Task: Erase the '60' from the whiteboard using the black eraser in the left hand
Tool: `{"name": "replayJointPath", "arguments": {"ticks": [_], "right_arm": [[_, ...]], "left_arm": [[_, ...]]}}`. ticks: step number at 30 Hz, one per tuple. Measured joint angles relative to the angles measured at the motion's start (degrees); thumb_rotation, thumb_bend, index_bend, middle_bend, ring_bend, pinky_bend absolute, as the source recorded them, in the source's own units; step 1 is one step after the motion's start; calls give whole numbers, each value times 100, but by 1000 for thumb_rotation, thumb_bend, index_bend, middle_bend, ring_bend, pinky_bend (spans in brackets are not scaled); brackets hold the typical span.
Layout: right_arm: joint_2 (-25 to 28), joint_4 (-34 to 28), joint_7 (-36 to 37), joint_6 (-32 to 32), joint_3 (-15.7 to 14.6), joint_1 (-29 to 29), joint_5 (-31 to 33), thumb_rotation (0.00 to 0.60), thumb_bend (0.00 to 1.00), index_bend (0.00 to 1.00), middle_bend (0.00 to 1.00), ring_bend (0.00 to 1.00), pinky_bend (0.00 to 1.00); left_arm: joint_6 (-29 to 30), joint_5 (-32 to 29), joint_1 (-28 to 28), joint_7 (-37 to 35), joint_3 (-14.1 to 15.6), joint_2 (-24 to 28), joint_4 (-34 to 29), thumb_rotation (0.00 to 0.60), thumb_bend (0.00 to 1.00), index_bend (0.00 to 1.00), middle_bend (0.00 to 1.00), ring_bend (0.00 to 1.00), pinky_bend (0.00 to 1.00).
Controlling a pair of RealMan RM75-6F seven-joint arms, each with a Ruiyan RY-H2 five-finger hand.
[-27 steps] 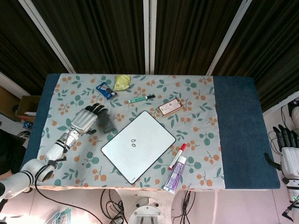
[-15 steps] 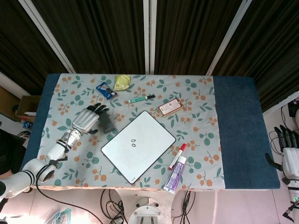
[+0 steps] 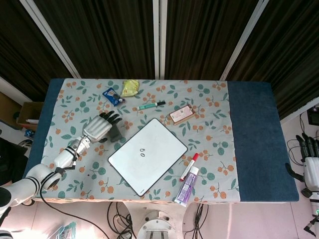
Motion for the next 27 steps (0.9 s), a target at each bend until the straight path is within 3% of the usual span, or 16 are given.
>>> {"name": "replayJointPath", "arguments": {"ticks": [6,12,20,27], "right_arm": [[-6,7,-20,-9,2,-14,25,600,200,0,0,0,0],[-15,-10,-54,-23,1,-11,26,600,201,0,0,0,0],[-38,10,-77,-60,6,-2,46,600,206,0,0,0,0],[-37,10,-101,-119,10,5,84,600,209,0,0,0,0]], "left_arm": [[190,296,-87,-128,171,-176,556,600,228,258,236,166,332],[495,516,-118,-473,324,-452,1121,600,244,306,263,195,352],[646,609,-109,-744,451,-667,1489,600,260,308,268,199,357],[666,608,-111,-916,502,-808,1725,600,319,360,343,246,401]]}}
